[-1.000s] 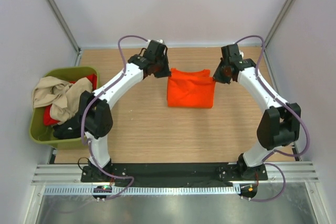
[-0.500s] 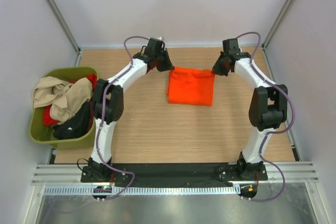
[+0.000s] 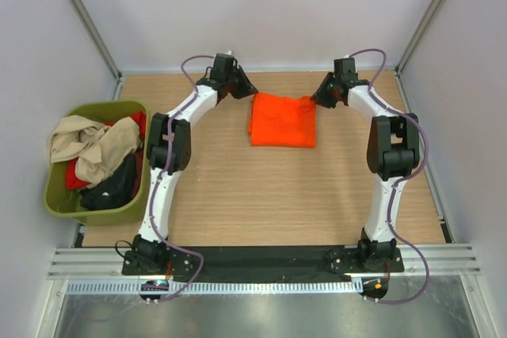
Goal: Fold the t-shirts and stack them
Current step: Fold the tshirt, then neatly place the folded tshirt to the corner
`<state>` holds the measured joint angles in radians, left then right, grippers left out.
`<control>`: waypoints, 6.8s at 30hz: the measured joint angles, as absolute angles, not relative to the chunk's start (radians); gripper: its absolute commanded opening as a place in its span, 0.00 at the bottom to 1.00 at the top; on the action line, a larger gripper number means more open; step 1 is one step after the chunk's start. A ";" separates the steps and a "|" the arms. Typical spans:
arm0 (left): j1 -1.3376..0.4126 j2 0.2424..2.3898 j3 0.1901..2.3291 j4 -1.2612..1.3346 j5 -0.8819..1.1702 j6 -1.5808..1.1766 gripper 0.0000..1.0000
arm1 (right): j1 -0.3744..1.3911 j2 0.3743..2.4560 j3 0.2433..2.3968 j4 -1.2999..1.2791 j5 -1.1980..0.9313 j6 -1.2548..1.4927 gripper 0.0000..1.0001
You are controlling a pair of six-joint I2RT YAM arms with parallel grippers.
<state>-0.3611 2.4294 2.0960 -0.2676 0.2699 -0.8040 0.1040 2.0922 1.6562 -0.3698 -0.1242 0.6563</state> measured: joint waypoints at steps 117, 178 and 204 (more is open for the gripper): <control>-0.368 2.135 1.764 -0.147 0.453 -0.694 0.34 | 0.002 2.129 1.459 0.056 -0.688 0.645 0.41; -0.364 1.104 1.016 -0.580 0.353 -0.568 0.40 | -0.038 2.139 1.567 -0.374 -0.323 0.408 0.12; -0.364 1.201 1.072 -0.565 0.450 -0.595 0.41 | -0.299 2.639 2.521 -0.734 -0.075 0.027 0.14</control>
<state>-0.3645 1.2011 1.0721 -0.5648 0.4496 -0.5949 -0.2985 2.6392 2.5210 -0.7338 -0.0753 0.0269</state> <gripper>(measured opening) 0.402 0.152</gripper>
